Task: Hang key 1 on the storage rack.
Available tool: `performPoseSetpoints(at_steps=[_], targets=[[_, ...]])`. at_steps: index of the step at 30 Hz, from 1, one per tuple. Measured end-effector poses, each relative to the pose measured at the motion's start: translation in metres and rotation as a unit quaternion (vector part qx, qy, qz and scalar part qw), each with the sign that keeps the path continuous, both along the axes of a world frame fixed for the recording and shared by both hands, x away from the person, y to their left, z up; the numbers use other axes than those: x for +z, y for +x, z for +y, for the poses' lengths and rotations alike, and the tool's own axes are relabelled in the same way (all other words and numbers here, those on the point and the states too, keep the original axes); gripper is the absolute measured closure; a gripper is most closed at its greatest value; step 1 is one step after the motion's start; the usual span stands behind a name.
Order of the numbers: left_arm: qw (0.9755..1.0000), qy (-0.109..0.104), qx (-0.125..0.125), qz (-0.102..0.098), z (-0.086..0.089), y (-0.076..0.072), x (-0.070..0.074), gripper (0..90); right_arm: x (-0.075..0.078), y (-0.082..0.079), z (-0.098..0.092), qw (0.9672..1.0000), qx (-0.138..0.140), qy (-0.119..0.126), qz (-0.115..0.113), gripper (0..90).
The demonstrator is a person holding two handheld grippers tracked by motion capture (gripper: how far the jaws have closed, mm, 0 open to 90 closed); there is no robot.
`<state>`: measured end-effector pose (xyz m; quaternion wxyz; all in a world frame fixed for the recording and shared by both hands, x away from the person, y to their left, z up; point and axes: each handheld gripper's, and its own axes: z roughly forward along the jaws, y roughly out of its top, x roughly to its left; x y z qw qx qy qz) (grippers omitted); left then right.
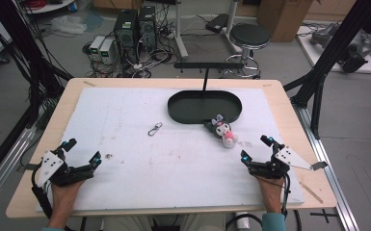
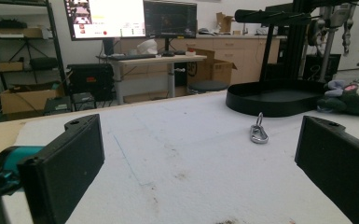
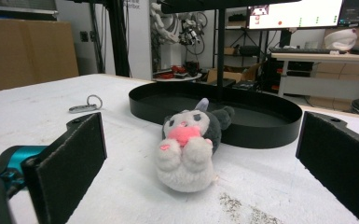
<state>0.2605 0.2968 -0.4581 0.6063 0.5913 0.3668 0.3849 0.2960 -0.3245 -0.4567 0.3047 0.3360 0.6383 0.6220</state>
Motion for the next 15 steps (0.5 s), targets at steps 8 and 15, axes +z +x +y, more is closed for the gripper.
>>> performPoseSetpoints(at_steps=[8,15], targets=[[1.0000,0.001,0.000,0.000,-0.0002,0.0002,0.0001,1.7,-0.0003,-0.0009,-0.0012,0.9999,0.004,0.009,-0.003,0.7],[1.0000,0.000,0.000,-0.002,-0.0005,-0.0001,0.0000,1.7,-0.0001,-0.0007,-0.0011,1.0000,0.003,0.006,-0.003,0.7]])
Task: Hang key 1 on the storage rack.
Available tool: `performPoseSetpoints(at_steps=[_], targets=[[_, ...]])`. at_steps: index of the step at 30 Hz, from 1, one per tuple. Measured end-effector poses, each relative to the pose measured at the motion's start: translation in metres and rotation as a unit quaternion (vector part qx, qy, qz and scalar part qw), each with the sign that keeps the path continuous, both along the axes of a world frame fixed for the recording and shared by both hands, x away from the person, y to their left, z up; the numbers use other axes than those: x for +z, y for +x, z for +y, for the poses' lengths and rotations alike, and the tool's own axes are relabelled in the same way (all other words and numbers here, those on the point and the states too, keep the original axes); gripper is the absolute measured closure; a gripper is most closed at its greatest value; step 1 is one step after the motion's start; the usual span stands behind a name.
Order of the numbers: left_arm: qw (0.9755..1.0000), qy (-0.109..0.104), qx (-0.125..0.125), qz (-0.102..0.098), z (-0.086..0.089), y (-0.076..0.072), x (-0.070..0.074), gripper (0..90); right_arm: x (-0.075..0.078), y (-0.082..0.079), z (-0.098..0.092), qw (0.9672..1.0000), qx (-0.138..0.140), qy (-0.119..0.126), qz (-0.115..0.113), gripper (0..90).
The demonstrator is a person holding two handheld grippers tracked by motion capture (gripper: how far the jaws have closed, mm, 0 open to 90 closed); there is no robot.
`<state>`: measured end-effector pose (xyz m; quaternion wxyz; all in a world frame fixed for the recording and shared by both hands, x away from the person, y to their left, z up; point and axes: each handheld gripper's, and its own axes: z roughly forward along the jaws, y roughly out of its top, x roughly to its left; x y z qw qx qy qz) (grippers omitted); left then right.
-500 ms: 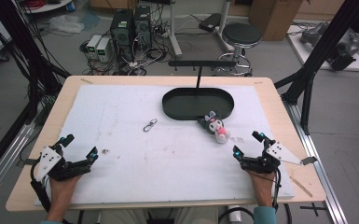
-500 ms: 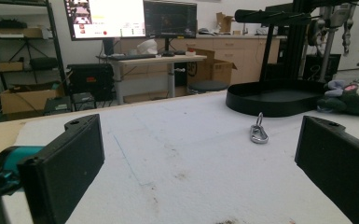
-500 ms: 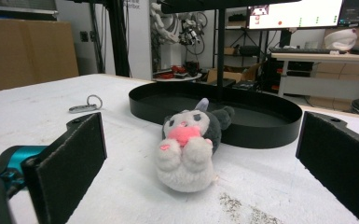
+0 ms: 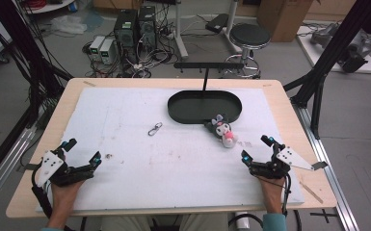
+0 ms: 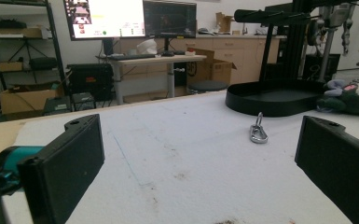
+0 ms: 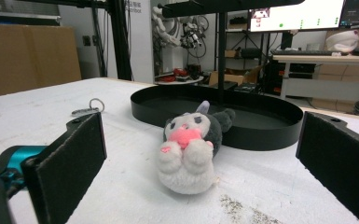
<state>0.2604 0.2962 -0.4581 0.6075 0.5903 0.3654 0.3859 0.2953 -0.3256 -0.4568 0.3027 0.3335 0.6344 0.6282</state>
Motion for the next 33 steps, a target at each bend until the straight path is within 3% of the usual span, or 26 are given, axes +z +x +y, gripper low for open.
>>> performPoseSetpoints(at_steps=[6,11,13,14,21,26,30,33], targets=[[1.0000,0.001,0.000,0.001,0.000,0.000,0.000,1.7,0.000,0.001,0.000,1.0000,0.000,0.001,0.003,0.7],[1.0000,0.001,0.000,0.001,0.000,0.000,0.000,1.7,0.002,0.005,0.000,0.9996,-0.003,0.005,0.028,0.7],[1.0000,0.000,0.000,0.001,0.000,0.000,0.000,1.7,0.003,0.006,0.000,0.9995,-0.004,0.000,0.031,0.7],[1.0000,0.000,0.000,0.001,0.000,0.000,0.000,1.7,0.004,0.007,0.001,0.9992,-0.009,-0.017,0.034,0.7],[1.0000,0.000,0.001,0.001,0.000,0.000,0.000,1.7,0.021,0.013,0.002,0.9981,-0.004,-0.032,0.053,0.8],[1.0000,0.000,0.001,0.002,0.000,0.000,0.000,1.7,0.043,0.024,0.007,0.9942,-0.001,-0.071,0.080,0.8],[1.0000,0.000,0.001,0.001,0.000,0.000,0.000,1.7,0.053,0.030,0.012,0.9906,0.006,-0.098,0.094,0.8],[1.0000,0.000,0.001,0.001,0.000,0.000,0.000,1.7,0.062,0.040,0.018,0.9848,0.018,-0.128,0.117,0.8]])
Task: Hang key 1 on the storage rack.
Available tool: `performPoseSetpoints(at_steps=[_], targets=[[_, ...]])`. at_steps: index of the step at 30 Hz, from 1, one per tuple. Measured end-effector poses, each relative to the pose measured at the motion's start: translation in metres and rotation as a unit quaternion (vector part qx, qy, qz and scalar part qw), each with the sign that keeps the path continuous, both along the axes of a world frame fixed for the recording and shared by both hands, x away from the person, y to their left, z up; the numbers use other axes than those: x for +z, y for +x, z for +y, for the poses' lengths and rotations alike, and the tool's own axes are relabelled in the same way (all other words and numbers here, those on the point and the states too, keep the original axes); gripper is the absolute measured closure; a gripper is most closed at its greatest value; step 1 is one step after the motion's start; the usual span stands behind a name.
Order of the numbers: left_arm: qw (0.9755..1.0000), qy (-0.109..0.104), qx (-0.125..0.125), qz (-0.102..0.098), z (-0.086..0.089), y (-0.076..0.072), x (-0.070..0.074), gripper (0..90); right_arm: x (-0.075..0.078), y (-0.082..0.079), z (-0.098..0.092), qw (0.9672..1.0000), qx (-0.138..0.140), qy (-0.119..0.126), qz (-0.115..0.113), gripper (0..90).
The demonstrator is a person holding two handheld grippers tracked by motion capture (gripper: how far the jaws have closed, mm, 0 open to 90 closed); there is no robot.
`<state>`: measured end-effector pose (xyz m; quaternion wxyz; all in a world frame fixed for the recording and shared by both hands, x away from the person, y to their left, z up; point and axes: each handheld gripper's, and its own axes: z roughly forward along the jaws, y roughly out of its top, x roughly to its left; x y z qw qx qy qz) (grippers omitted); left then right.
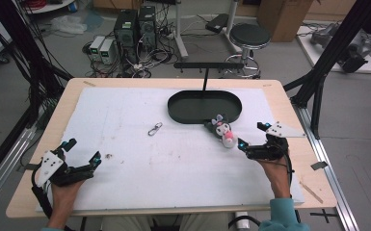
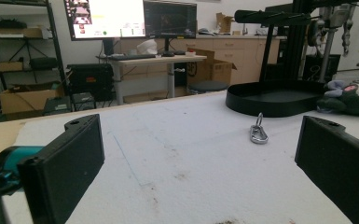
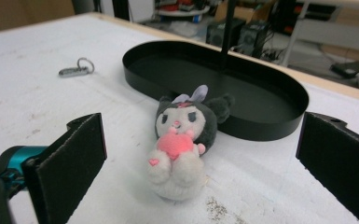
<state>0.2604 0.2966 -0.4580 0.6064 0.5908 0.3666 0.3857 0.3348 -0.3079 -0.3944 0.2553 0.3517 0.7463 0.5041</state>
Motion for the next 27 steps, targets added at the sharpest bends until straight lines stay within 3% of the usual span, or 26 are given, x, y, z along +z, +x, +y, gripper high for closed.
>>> performPoseSetpoints(at_steps=[1,2,3,10,13,18,21,22,24,25,26,27], targets=[[1.0000,0.000,0.000,0.000,0.000,0.000,0.000,1.7,0.000,0.000,0.000,1.0000,0.000,0.000,0.000,0.8],[1.0000,0.000,0.000,0.000,0.000,0.000,0.000,1.7,0.004,0.005,0.003,0.9997,0.008,-0.011,0.021,0.8],[1.0000,0.000,0.000,0.000,0.000,0.000,0.000,1.7,0.005,0.007,0.005,0.9994,0.010,-0.018,0.026,0.8],[1.0000,0.000,-0.001,-0.001,0.000,0.000,0.000,1.7,0.014,0.021,0.013,0.9974,0.015,-0.046,0.054,0.8],[1.0000,0.000,0.000,-0.001,0.000,0.000,0.000,1.7,0.018,0.029,0.017,0.9946,0.019,-0.065,0.078,0.8],[1.0000,0.001,-0.001,0.000,0.000,0.000,0.000,1.7,0.020,0.035,0.022,0.9916,0.021,-0.089,0.091,0.9],[1.0000,0.001,-0.001,0.000,0.000,0.000,0.000,1.7,0.019,0.041,0.027,0.9870,0.027,-0.108,0.116,3.4],[1.0000,0.002,-0.001,0.000,0.000,0.000,0.000,1.7,0.019,0.041,0.027,0.9870,0.027,-0.108,0.116,3.4],[1.0000,0.001,-0.001,-0.001,0.000,0.000,0.000,1.7,0.016,0.045,0.031,0.9826,0.032,-0.131,0.127,4.5],[1.0000,0.001,-0.001,0.000,0.000,0.000,0.000,1.7,0.016,0.045,0.031,0.9826,0.032,-0.131,0.127,4.5],[1.0000,0.001,-0.001,-0.001,0.000,0.000,0.000,1.7,0.013,0.047,0.034,0.9787,0.031,-0.144,0.142,4.5],[1.0000,0.001,-0.001,-0.001,0.000,0.000,0.000,1.7,0.013,0.047,0.034,0.9787,0.031,-0.144,0.142,4.5]])
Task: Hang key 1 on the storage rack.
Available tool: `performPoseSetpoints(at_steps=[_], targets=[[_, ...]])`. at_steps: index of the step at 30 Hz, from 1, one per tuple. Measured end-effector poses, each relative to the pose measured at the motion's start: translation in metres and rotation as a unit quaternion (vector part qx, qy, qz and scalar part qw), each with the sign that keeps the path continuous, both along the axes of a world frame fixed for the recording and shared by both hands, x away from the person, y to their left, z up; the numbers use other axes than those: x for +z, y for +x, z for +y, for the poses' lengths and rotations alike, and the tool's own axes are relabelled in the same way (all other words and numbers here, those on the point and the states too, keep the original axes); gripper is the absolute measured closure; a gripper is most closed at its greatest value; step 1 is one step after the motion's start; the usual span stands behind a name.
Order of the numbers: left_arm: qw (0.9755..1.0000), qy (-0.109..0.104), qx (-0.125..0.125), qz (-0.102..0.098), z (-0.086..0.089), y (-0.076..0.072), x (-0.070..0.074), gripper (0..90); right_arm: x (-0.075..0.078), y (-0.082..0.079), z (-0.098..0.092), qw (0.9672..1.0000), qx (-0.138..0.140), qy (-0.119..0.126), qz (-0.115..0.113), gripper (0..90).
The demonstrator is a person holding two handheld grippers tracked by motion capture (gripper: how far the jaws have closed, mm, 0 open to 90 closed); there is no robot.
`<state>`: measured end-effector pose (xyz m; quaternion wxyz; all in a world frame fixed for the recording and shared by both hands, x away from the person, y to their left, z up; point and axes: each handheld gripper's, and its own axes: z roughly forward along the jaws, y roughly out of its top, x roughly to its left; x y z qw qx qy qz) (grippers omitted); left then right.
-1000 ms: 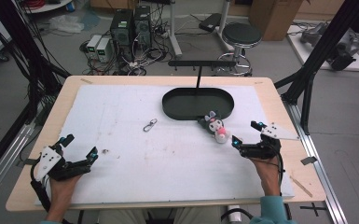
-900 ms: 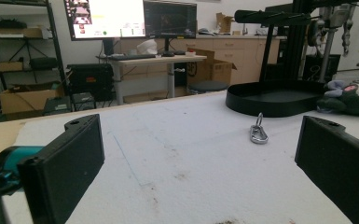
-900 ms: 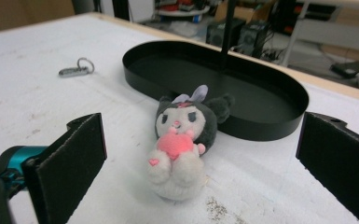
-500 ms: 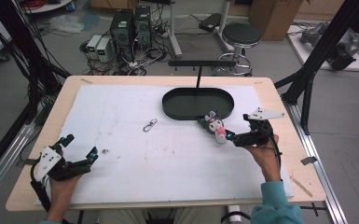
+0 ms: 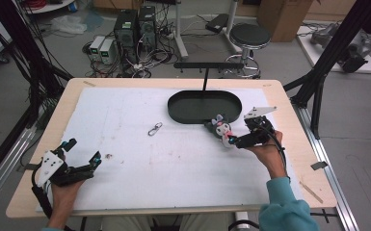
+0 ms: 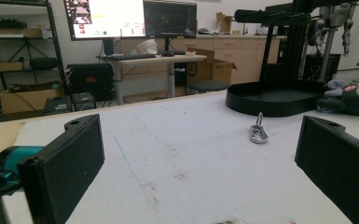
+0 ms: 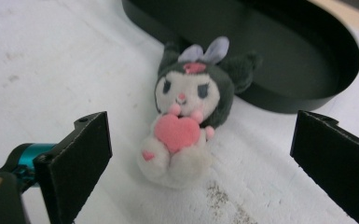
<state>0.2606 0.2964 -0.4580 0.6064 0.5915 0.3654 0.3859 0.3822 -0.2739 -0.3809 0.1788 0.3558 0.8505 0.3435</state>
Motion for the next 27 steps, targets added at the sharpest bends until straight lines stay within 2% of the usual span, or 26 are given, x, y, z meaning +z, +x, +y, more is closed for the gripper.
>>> performPoseSetpoints(at_steps=[2,7,9,14,18,20,23,27], targets=[[1.0000,0.000,0.000,0.000,0.000,0.000,0.000,1.7,-0.005,0.004,0.004,0.9998,0.002,-0.013,0.015,4.5],[1.0000,0.000,0.000,0.000,0.000,0.000,0.000,1.7,-0.010,0.008,0.008,0.9992,0.001,-0.027,0.029,4.5],[1.0000,0.000,0.000,0.000,0.000,0.000,0.000,1.7,-0.014,0.010,0.011,0.9984,-0.005,-0.038,0.042,4.7],[1.0000,0.000,0.000,0.000,0.000,0.000,0.000,1.7,-0.017,0.013,0.014,0.9970,-0.010,-0.046,0.061,5.9],[1.0000,0.000,0.000,0.001,0.000,0.000,0.000,1.7,-0.018,0.017,0.021,0.9947,-0.014,-0.053,0.086,6.3],[1.0000,0.000,0.000,0.001,0.000,0.000,0.000,1.7,-0.018,0.018,0.024,0.9941,-0.013,-0.058,0.091,7.0],[1.0000,0.000,0.000,0.000,0.000,0.000,0.000,1.7,-0.018,0.021,0.028,0.9937,-0.004,-0.053,0.098,15.4],[1.0000,0.000,0.000,0.001,0.000,0.000,0.000,1.7,-0.022,0.023,0.031,0.9922,-0.008,-0.064,0.106,15.4]])
